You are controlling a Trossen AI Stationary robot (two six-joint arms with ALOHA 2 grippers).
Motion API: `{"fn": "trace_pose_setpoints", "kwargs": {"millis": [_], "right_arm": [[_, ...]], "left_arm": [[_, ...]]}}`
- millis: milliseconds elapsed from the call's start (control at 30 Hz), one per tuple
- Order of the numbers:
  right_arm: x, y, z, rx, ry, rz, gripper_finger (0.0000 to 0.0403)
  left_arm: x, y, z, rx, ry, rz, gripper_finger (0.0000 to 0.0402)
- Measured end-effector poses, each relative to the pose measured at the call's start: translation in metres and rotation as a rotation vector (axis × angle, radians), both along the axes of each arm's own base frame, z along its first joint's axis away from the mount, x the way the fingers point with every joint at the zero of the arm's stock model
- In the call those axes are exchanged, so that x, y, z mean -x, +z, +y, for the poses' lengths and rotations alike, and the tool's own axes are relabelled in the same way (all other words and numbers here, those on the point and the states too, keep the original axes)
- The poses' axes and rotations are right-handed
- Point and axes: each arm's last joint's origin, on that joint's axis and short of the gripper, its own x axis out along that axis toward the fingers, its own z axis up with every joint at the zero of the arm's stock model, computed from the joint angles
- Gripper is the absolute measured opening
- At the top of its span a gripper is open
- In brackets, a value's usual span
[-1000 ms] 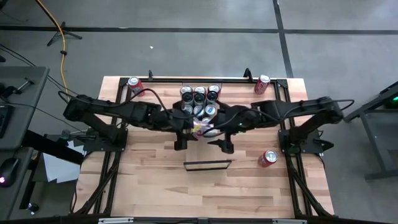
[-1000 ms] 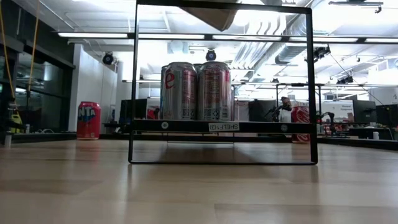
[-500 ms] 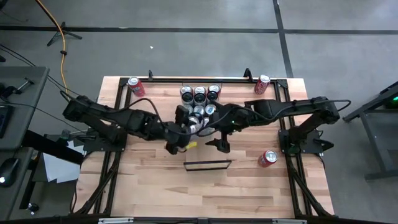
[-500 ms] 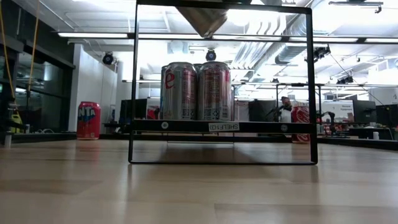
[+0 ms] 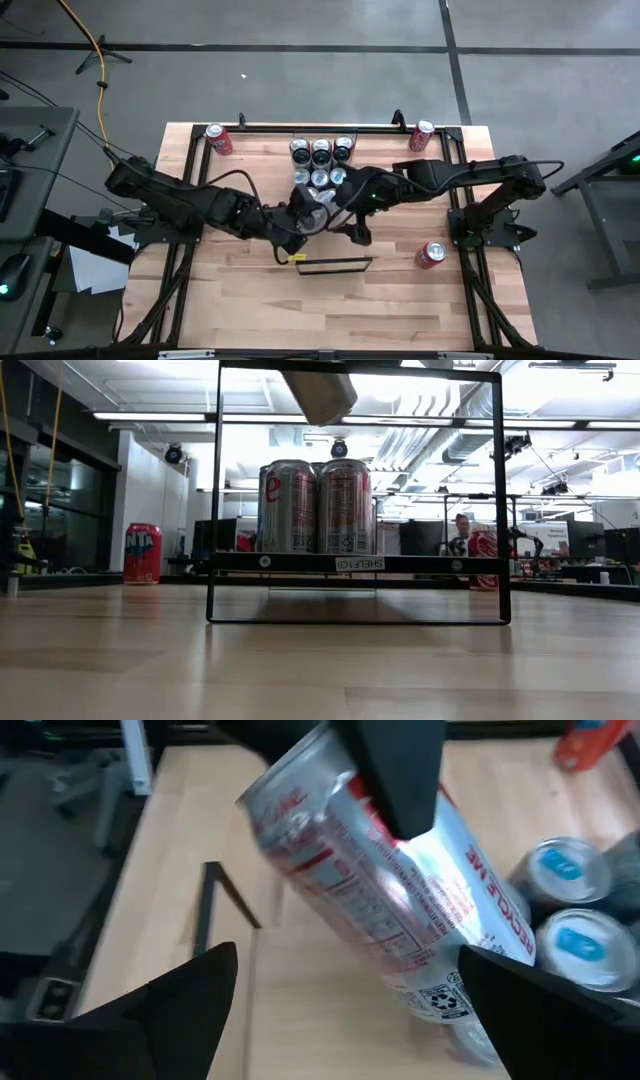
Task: Place canned beverage on shelf
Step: Put the silver soda can on the shelf aligned with the other silver soda can
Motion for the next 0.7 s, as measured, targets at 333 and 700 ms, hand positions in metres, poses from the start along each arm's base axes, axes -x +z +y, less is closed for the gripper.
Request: {"fn": "trace_pose_setpoints", "kwargs": {"millis": [333, 700], "right_arm": [[-0.001, 0.000, -0.001, 0.074, 0.031, -0.014, 0.0369], [-0.001, 0.001, -0.001, 0.203, 0.111, -0.028, 0.0369]], "left_arm": [[-0.005, -0.003, -0.001, 0.056, 0.053, -0.043, 0.0228], [0.000, -0.003, -0.016, 0.054, 0.006, -0.039, 0.0228]]}}
